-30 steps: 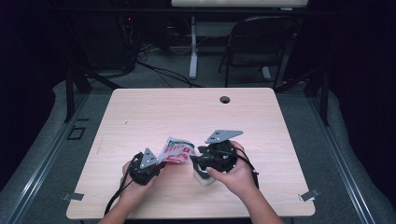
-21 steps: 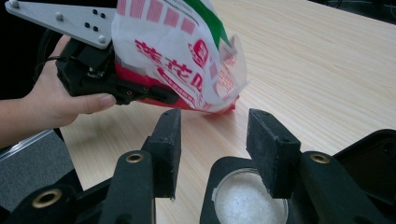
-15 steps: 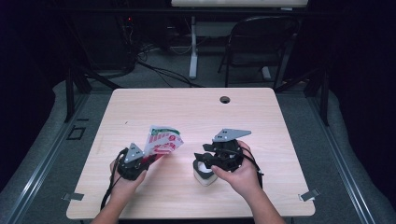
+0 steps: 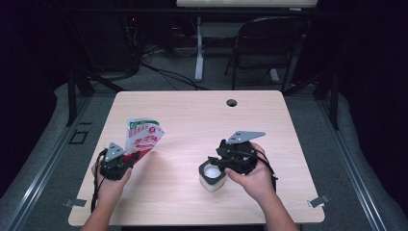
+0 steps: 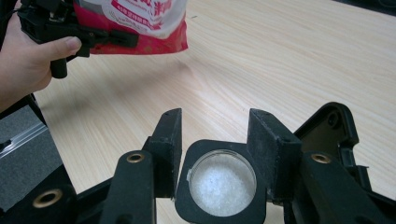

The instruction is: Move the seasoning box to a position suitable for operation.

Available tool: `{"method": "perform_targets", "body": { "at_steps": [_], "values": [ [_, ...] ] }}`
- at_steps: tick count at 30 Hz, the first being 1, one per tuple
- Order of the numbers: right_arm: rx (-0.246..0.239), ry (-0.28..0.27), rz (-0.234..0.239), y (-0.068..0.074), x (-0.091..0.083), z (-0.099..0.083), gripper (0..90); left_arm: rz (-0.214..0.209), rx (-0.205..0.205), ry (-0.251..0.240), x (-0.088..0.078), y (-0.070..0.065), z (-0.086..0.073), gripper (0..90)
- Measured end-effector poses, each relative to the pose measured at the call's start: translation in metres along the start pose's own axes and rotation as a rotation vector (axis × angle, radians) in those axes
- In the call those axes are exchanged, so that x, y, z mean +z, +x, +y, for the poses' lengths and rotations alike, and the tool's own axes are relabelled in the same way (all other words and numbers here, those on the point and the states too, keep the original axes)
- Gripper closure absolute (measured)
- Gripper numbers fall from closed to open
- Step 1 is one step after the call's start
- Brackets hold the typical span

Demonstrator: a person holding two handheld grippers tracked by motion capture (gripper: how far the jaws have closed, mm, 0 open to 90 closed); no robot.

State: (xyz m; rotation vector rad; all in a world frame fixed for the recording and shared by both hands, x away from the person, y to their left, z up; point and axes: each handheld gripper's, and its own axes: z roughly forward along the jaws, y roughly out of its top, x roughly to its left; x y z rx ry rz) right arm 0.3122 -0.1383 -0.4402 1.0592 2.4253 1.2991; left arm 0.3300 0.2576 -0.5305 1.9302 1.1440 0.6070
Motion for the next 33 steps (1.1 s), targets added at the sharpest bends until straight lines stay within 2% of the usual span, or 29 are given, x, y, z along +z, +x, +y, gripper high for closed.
{"method": "perform_targets", "body": {
  "at_steps": [9, 19, 21, 27, 33],
  "values": [
    [0.01, 0.007, -0.003, -0.002, 0.0, -0.001, 56.9, 0.058, -0.047, 0.022, 0.001, 0.018, -0.008, 86.5],
    [0.005, -0.012, 0.005, -0.003, -0.002, -0.002, 56.2, 0.095, -0.085, 0.054, 0.003, 0.031, -0.017, 86.5],
    [0.01, -0.017, 0.004, -0.003, -0.002, -0.002, 55.8, 0.089, -0.101, 0.053, 0.003, 0.033, -0.018, 86.5],
    [0.021, -0.016, -0.003, -0.004, -0.003, -0.002, 56.0, 0.088, -0.104, 0.06, 0.004, 0.033, -0.02, 86.4],
    [0.027, -0.029, -0.015, -0.004, -0.002, -0.002, 55.7, 0.081, -0.123, 0.061, 0.003, 0.036, -0.022, 86.3]
  ]
}}
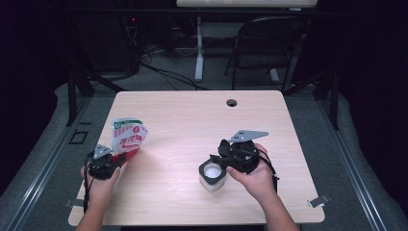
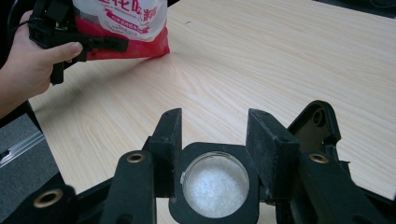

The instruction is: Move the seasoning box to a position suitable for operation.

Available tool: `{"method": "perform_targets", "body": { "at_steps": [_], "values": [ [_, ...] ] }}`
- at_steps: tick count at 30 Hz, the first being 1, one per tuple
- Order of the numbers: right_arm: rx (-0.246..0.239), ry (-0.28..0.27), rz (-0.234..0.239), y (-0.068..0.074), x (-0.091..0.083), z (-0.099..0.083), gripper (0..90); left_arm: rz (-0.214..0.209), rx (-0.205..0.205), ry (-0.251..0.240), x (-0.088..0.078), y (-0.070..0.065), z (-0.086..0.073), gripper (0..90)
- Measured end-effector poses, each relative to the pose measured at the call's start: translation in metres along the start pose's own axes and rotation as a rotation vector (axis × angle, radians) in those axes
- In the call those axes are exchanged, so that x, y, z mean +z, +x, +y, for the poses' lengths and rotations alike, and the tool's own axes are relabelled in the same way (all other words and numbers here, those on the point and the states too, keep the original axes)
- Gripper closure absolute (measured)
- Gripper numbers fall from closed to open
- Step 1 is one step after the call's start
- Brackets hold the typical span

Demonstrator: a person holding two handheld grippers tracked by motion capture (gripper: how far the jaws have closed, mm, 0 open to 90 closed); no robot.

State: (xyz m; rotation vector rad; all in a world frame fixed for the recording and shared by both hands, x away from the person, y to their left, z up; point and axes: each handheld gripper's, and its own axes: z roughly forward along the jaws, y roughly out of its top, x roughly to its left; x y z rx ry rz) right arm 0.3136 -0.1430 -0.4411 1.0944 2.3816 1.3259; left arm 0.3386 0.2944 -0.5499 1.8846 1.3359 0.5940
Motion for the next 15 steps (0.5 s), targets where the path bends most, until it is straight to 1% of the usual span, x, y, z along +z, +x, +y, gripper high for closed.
{"method": "perform_targets", "body": {
  "at_steps": [3, 5, 7, 9, 11, 14, 15],
  "values": [
    [0.003, -0.004, -0.002, -0.0004, 0.0, -0.0001, 55.1, -0.01, -0.018, 0.001, -0.0003, 0.0002, -0.0005, 85.1],
    [0.004, -0.003, -0.003, -0.001, 0.0, -0.0002, 55.0, -0.023, -0.031, -0.004, -0.0005, 0.0009, -0.0009, 82.4],
    [0.004, 0.0, -0.004, -0.0013, 0.0001, -0.0004, 55.0, -0.027, -0.032, -0.001, -0.0015, 0.0015, -0.001, 79.6],
    [0.004, 0.005, -0.005, -0.0016, 0.0006, -0.0004, 55.0, -0.031, -0.046, -0.008, -0.0022, 0.0022, -0.0015, 76.9],
    [0.003, 0.004, -0.005, -0.0016, 0.0011, -0.0003, 55.0, -0.044, -0.063, -0.008, -0.0032, 0.0031, -0.0018, 70.4],
    [0.005, 0.0, -0.004, -0.0021, 0.001, 0.0, 55.1, -0.052, -0.052, -0.005, -0.0043, 0.0033, -0.0032, 62.0],
    [0.006, -0.001, -0.005, -0.0025, 0.0009, 0.0002, 55.0, -0.061, -0.055, -0.013, -0.0041, 0.0033, -0.0043, 58.6]
  ]
}}
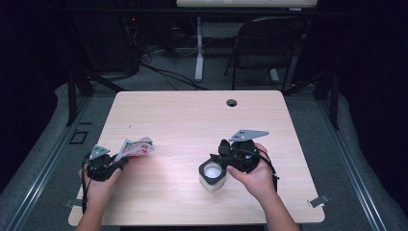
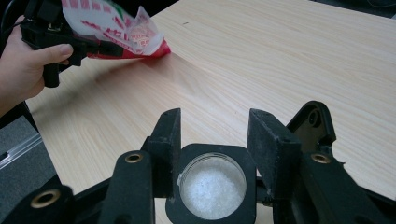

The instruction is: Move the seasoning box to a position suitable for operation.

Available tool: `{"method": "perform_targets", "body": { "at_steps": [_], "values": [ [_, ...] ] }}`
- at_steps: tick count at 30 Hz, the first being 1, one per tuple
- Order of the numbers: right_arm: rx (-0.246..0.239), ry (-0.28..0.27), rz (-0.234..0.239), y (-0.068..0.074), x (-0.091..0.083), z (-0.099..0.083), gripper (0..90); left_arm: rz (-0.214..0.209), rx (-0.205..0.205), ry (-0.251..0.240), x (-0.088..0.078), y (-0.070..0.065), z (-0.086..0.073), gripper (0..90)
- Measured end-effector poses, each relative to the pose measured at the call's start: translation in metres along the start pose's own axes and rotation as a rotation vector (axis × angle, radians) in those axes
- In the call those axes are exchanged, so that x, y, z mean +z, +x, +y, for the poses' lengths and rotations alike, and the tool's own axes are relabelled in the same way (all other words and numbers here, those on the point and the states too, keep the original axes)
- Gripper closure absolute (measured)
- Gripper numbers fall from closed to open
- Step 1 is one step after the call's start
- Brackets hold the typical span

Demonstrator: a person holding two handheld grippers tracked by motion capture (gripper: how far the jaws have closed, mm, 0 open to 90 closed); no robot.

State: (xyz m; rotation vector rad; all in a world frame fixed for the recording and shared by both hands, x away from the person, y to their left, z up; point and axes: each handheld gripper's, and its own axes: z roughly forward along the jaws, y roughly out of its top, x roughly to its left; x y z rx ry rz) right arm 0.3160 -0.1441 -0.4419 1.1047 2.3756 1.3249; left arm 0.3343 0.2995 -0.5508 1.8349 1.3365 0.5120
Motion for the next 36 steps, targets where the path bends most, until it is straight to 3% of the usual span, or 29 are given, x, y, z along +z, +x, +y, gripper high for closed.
{"method": "perform_targets", "body": {
  "at_steps": [3, 8, 10, 14, 18, 21, 29, 36],
  "values": [
    [0.0, -0.004, 0.004, -0.001, -0.001, 0.001, 54.8, 0.007, 0.0, 0.011, -0.002, 0.0, -0.002, 50.5],
    [0.001, -0.019, 0.003, -0.002, -0.004, 0.003, 53.2, -0.005, -0.006, 0.038, -0.004, -0.004, -0.007, 45.0],
    [0.003, -0.022, 0.003, -0.003, -0.006, 0.004, 53.1, -0.005, 0.026, 0.072, -0.005, -0.01, -0.01, 42.2],
    [0.01, -0.03, 0.004, -0.005, -0.006, 0.006, 52.9, 0.003, 0.098, 0.092, -0.008, -0.021, -0.014, 41.1],
    [0.007, -0.03, 0.008, -0.006, -0.005, 0.006, 52.2, -0.03, 0.155, 0.074, -0.015, -0.031, -0.015, 41.0],
    [0.011, -0.034, 0.005, -0.006, -0.005, 0.006, 51.7, -0.032, 0.182, 0.068, -0.018, -0.036, -0.013, 40.9],
    [0.017, -0.035, -0.001, -0.007, -0.006, 0.006, 51.5, -0.139, 0.219, 0.023, -0.021, -0.052, -0.009, 40.4],
    [0.033, -0.053, -0.024, -0.011, -0.011, 0.005, 50.5, -0.202, 0.212, 0.038, -0.02, -0.064, -0.004, 38.2]
  ]
}}
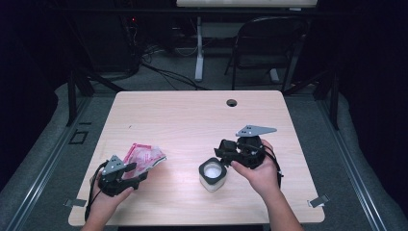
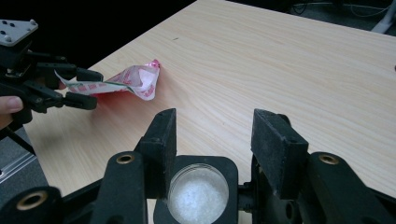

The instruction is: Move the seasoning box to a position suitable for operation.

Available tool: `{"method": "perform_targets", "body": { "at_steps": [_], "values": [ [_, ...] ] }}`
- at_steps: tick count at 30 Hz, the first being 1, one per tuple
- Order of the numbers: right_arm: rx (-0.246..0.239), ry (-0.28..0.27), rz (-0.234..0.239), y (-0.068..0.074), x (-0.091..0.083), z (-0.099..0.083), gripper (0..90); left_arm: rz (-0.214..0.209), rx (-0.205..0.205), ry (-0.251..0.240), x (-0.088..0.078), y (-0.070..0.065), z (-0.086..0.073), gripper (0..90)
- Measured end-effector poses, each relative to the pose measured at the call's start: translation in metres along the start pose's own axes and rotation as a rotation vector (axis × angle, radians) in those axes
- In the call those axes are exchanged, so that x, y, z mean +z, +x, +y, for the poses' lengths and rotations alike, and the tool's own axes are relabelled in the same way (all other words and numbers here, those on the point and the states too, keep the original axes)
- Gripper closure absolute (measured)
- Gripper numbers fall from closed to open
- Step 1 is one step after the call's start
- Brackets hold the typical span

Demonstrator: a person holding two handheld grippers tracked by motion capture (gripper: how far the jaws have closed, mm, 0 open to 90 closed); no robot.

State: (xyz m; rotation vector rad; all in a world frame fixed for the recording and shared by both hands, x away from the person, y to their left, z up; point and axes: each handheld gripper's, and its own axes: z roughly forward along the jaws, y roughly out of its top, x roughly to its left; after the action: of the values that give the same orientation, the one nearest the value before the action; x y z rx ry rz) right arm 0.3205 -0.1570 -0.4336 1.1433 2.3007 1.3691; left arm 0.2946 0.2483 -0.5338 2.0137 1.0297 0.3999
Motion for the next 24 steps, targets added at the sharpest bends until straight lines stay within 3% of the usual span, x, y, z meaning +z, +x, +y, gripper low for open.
{"method": "perform_targets", "body": {
  "at_steps": [8, 11, 16, 24],
  "values": [
    [0.033, -0.027, -0.079, -0.013, -0.013, -0.002, 55.4, -0.023, 0.074, 0.039, 0.015, -0.025, 0.006, 37.4],
    [0.055, -0.043, -0.129, -0.021, -0.018, -0.004, 66.3, -0.039, 0.106, 0.052, 0.024, -0.034, 0.007, 37.4],
    [0.107, 0.003, -0.179, -0.039, -0.013, -0.014, 79.4, -0.057, 0.117, 0.084, 0.034, -0.04, 0.004, 37.5],
    [0.113, 0.063, -0.154, -0.042, 0.001, -0.022, 83.1, -0.069, 0.098, 0.072, 0.038, -0.043, 0.004, 37.5]
  ]
}}
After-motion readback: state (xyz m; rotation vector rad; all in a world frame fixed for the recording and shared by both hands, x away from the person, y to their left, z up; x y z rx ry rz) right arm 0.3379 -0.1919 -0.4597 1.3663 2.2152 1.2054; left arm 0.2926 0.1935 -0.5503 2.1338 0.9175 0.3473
